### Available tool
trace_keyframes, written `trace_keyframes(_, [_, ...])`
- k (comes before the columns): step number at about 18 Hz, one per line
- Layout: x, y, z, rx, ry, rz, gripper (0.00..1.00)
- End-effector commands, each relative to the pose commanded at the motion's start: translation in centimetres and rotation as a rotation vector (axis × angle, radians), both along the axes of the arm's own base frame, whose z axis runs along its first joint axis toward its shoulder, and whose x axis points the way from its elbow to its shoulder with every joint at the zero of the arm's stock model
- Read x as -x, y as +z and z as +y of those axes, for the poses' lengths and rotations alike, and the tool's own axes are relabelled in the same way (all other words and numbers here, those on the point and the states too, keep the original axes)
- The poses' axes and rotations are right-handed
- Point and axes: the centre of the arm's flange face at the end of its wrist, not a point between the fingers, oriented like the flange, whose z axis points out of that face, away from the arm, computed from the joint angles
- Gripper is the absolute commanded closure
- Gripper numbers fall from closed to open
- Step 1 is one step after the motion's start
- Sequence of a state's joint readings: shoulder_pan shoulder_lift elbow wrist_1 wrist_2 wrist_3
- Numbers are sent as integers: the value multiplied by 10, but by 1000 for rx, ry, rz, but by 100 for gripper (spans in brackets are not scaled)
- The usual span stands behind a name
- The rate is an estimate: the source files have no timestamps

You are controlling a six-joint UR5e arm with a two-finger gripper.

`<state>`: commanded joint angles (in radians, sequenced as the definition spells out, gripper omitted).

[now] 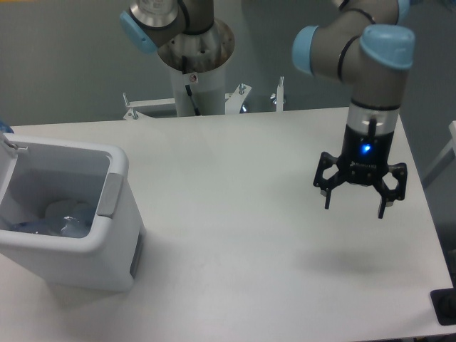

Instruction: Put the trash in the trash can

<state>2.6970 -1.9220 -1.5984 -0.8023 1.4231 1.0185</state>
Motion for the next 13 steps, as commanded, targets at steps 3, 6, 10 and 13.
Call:
trace_keyframes(3, [-2, -12, 3, 143, -38, 58, 0])
trace_keyframes(6, [-15, -16, 18, 283, -128, 118, 0])
trace_keyframes(10, [-15, -21, 18, 289, -125, 111, 0])
trace_keyframes(13, [-17, -24, 16, 293, -128, 104, 0])
